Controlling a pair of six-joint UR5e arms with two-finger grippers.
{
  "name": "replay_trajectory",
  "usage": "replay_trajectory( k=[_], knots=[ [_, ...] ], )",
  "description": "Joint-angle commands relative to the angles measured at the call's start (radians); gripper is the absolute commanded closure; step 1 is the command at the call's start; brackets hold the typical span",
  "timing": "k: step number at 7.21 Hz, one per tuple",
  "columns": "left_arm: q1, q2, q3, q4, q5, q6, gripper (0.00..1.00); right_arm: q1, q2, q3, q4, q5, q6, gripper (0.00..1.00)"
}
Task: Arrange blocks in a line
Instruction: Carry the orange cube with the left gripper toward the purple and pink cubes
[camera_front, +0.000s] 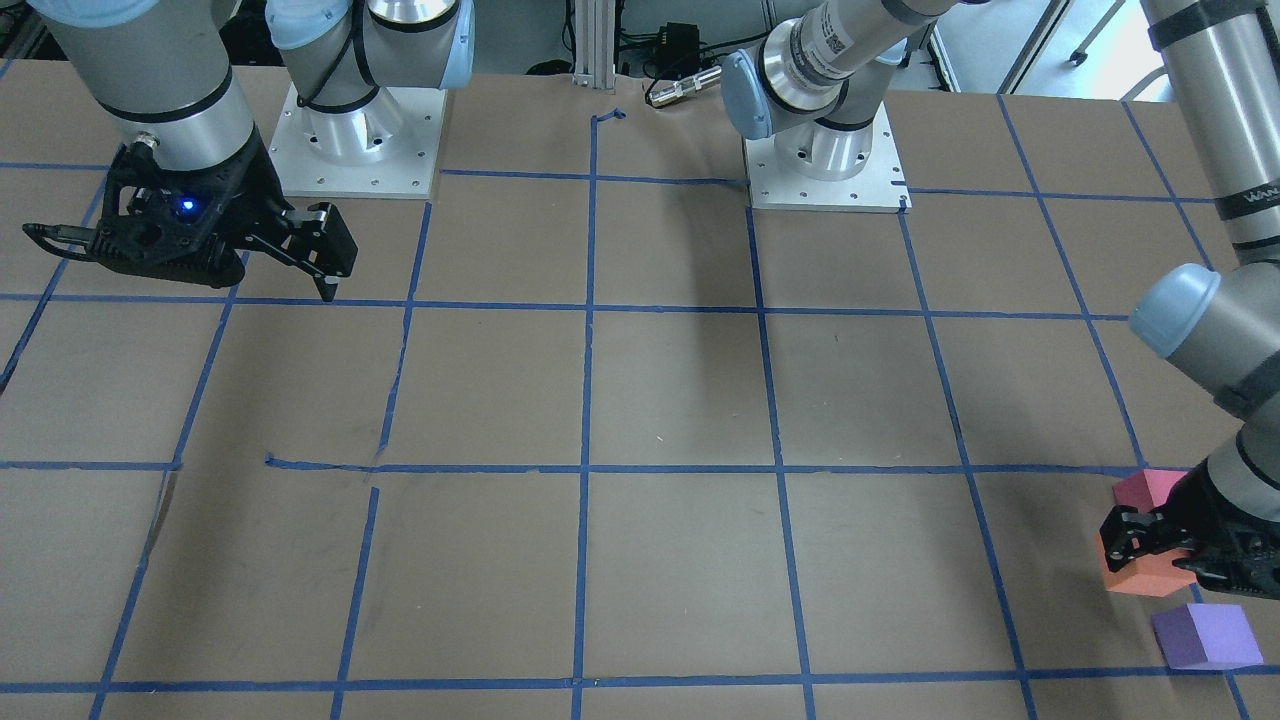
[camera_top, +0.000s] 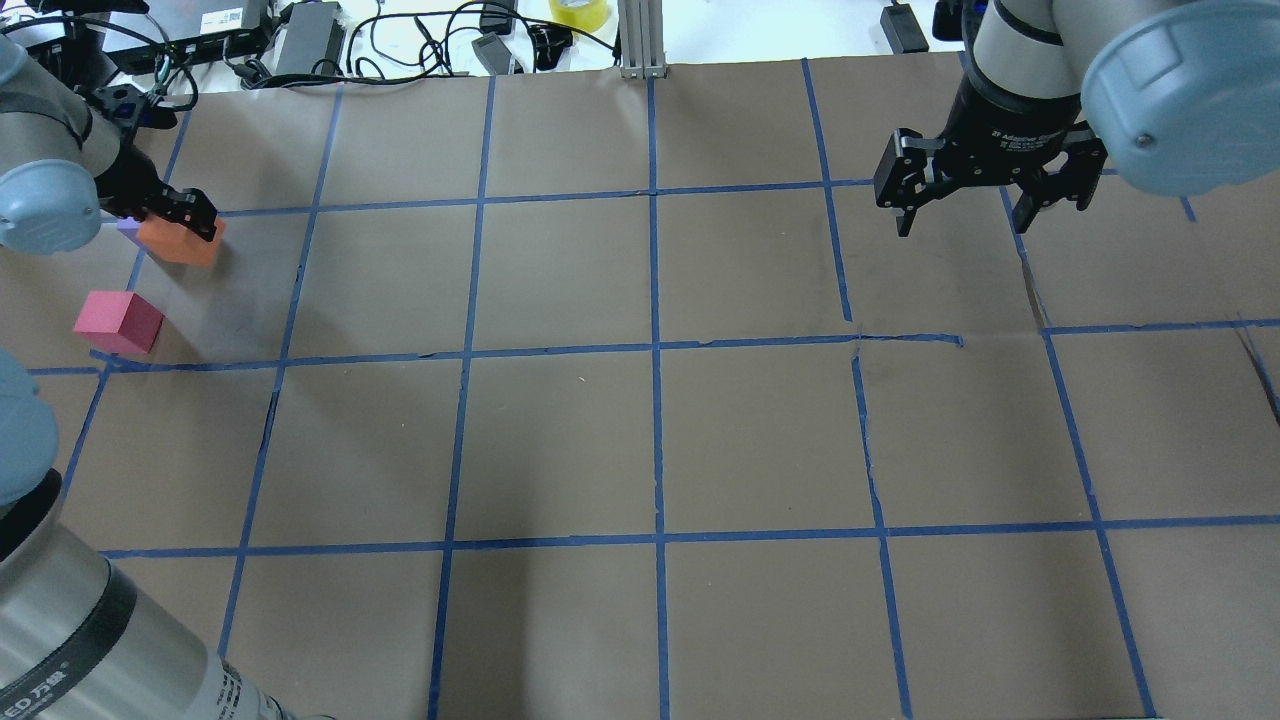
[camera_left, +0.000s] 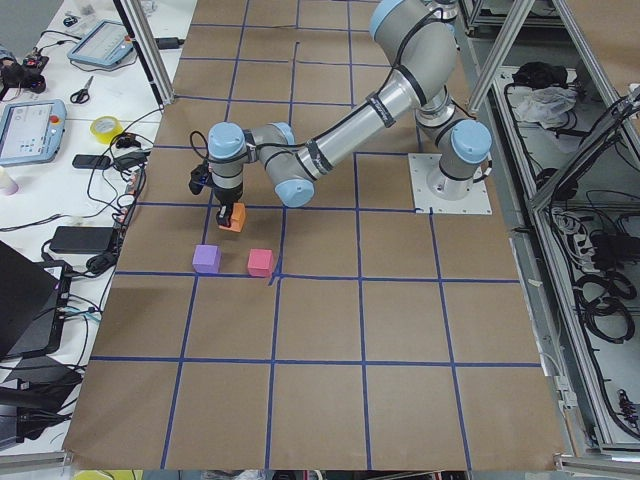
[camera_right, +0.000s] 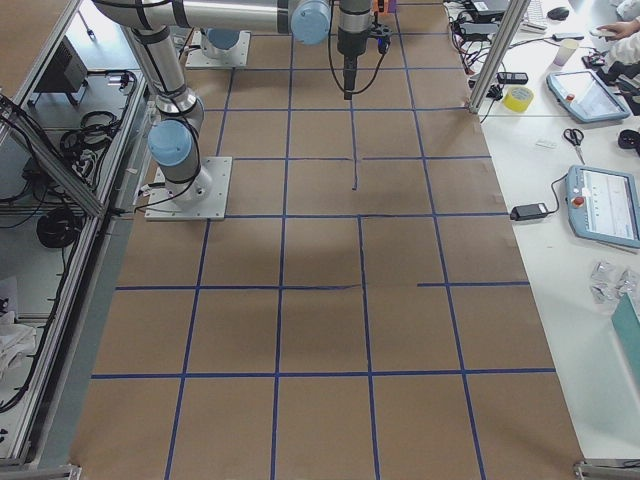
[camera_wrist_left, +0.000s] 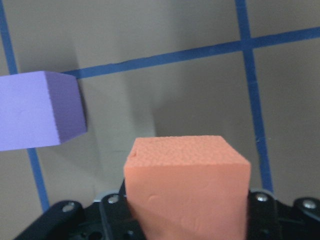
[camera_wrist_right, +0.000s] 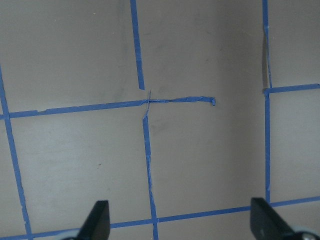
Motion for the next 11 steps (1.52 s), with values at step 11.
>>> replay_trajectory(
  k=[11],
  knots=[
    [0.104,-0.098,0.119,-0.059,-0.024,-0.005,0.74,-0.002,0.000,0.001,0.002,0.000,-0.003,0.00]
  ],
)
